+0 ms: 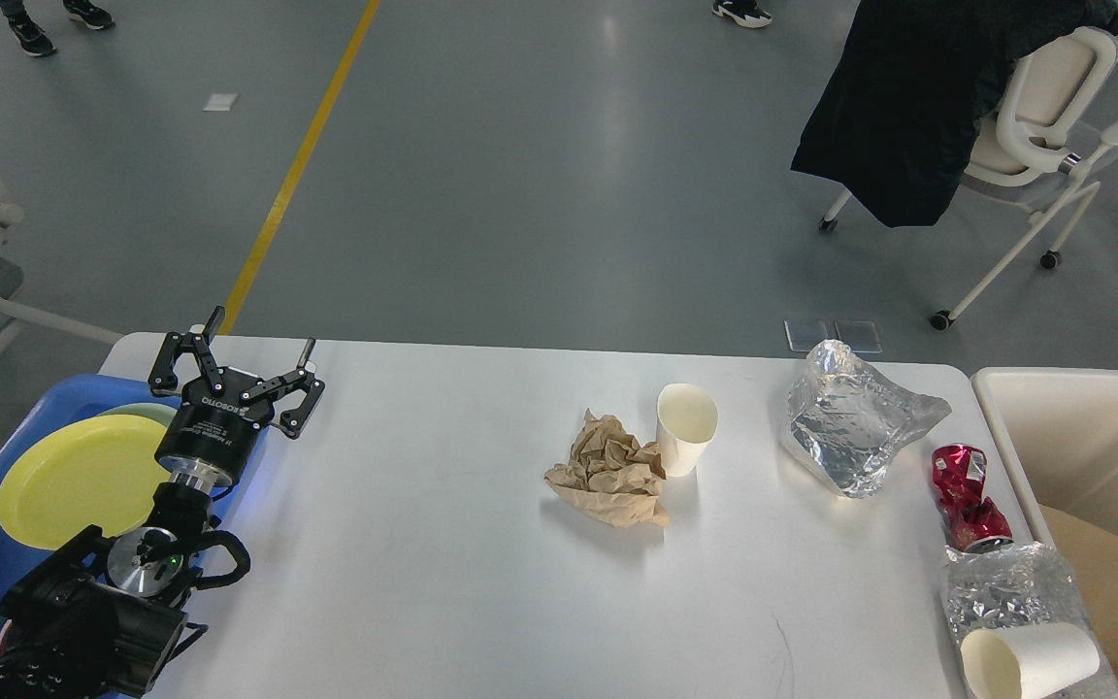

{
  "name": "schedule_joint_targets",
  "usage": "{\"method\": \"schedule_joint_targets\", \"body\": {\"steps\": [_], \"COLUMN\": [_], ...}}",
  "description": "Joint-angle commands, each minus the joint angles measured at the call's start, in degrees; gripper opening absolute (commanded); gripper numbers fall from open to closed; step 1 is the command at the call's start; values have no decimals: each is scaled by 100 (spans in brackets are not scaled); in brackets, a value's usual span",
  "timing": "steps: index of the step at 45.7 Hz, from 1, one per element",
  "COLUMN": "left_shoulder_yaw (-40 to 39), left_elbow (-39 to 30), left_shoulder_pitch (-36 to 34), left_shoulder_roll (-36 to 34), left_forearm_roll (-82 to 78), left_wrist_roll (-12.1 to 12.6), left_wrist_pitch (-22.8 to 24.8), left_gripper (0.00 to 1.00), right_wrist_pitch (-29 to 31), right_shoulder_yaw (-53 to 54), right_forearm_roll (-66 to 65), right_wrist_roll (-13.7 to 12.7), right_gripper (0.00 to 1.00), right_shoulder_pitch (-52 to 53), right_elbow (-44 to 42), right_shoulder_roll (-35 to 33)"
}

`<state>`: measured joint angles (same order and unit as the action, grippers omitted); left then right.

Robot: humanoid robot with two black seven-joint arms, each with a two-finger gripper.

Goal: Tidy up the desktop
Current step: 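Withdraw the right gripper from the bin, then reach the right gripper toward the clear plastic bag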

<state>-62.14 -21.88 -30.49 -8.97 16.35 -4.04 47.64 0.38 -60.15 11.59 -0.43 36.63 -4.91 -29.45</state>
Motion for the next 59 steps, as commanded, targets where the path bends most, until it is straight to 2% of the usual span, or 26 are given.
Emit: {"method": "schedule_joint_targets", "body": {"steps": [1, 20, 30, 35, 46, 59], "left_shoulder_yaw": [0, 0, 0, 0, 0, 0], "left_elbow": [0, 0, 0, 0, 0, 0], "left_shoulder_pitch": [7, -1, -1, -1, -1, -1], "left_shoulder_roll": [0, 0, 0, 0, 0, 0], "left_forearm_roll": [0, 0, 0, 0, 0, 0], "left_wrist_roll": [0, 0, 0, 0, 0, 0], "left_wrist_pitch": [0, 0, 0, 0, 0, 0], "left_gripper": [100, 100, 100, 100, 100, 100], "right_wrist_pitch": [-11, -11, 50, 173, 542, 551], "right_shoulder_yaw": [64, 355, 311, 337, 337, 284], "right_forearm_roll": [45, -16, -69, -78, -771, -1483], "right_wrist_roll": [-1, -1, -1, 8, 43, 52], "right_gripper": [100, 100, 100, 100, 100, 100], "right_shoulder_pitch": [-94, 28, 643, 1443, 2998, 5143], "right_elbow": [-2, -63, -54, 182, 1903, 6148], "right_shoulder_roll": [-26, 9, 185, 194, 141, -263]}}
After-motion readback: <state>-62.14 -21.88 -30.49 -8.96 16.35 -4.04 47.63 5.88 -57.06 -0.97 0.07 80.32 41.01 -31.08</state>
